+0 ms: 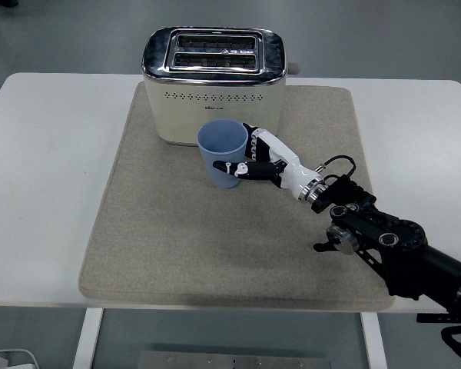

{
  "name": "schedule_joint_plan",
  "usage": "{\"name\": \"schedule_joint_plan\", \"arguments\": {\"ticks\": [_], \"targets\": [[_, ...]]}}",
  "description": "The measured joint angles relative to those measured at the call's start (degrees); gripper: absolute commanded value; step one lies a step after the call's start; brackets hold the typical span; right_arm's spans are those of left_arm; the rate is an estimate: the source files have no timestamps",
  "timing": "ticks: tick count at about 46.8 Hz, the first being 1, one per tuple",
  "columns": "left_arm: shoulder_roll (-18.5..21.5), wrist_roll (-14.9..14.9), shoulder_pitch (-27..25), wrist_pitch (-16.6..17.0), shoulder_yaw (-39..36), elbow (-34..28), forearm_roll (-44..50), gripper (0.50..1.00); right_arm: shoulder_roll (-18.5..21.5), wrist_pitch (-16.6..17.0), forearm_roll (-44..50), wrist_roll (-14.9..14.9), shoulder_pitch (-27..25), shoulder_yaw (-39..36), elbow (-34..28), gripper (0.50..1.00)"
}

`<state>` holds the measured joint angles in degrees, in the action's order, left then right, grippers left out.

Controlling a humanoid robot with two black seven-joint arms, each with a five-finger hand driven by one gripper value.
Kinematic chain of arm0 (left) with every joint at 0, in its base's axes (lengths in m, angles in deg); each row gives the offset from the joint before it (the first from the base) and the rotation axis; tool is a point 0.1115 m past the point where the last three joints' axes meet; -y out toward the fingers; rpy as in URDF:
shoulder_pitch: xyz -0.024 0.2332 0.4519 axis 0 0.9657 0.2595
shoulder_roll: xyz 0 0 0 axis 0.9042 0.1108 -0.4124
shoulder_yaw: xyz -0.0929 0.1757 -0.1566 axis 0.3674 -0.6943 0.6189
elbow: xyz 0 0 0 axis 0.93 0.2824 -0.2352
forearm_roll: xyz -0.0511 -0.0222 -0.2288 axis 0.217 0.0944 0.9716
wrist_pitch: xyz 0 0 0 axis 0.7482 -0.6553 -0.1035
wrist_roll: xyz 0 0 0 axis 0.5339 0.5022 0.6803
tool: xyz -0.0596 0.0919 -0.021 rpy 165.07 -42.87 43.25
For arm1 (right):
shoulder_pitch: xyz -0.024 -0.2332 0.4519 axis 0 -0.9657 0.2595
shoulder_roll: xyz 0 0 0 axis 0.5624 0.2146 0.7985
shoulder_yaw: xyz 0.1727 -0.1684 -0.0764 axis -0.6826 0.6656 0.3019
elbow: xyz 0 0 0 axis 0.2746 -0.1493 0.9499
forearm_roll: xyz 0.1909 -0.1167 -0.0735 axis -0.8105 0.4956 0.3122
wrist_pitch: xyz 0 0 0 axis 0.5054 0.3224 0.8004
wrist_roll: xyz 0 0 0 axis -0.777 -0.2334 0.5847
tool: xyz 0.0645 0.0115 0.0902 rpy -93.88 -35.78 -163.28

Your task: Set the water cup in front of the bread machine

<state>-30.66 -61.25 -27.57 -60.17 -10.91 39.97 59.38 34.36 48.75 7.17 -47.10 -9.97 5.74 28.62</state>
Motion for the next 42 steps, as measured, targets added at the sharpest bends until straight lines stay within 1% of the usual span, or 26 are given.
{"name": "schedule_joint_plan", "arguments": {"ticks": [6,11,13,15,16,17,19,22,36,42], "targets": [[0.0,0.0,0.0,0.0,0.0,0.0,-0.04,1.0,0.0,-0.38,-0.01,0.07,-0.91,-0.07,0.38,0.725],[0.0,0.0,0.0,0.0,0.0,0.0,-0.04,1.0,0.0,-0.71,-0.02,0.08,-1.06,-0.08,0.45,0.762],[0.0,0.0,0.0,0.0,0.0,0.0,-0.05,1.0,0.0,-0.72,-0.07,0.08,-1.11,-0.09,0.47,0.801],[0.0,0.0,0.0,0.0,0.0,0.0,-0.05,1.0,0.0,-0.72,-0.1,0.08,-1.19,-0.13,0.47,0.868],[0.0,0.0,0.0,0.0,0.0,0.0,-0.05,1.0,0.0,-0.73,-0.11,0.08,-1.22,-0.18,0.47,0.889],[0.0,0.0,0.0,0.0,0.0,0.0,-0.05,1.0,0.0,-0.73,-0.11,0.08,-1.28,-0.22,0.5,0.895],[0.0,0.0,0.0,0.0,0.0,0.0,-0.05,1.0,0.0,-0.73,-0.11,0.08,-1.32,-0.27,0.53,0.897],[0.0,0.0,0.0,-0.01,0.0,0.0,-0.05,1.0,0.0,-0.73,-0.17,0.14,-1.33,-0.34,0.54,0.919],[0.0,0.0,0.0,-0.01,0.0,0.0,-0.05,1.0,0.0,-1.24,-0.28,0.44,-1.33,-0.86,0.76,0.919],[0.0,0.0,0.0,-0.01,0.0,0.05,-0.04,1.0,0.0,-1.25,-0.28,0.45,-1.34,-1.02,2.02,0.919]]}}
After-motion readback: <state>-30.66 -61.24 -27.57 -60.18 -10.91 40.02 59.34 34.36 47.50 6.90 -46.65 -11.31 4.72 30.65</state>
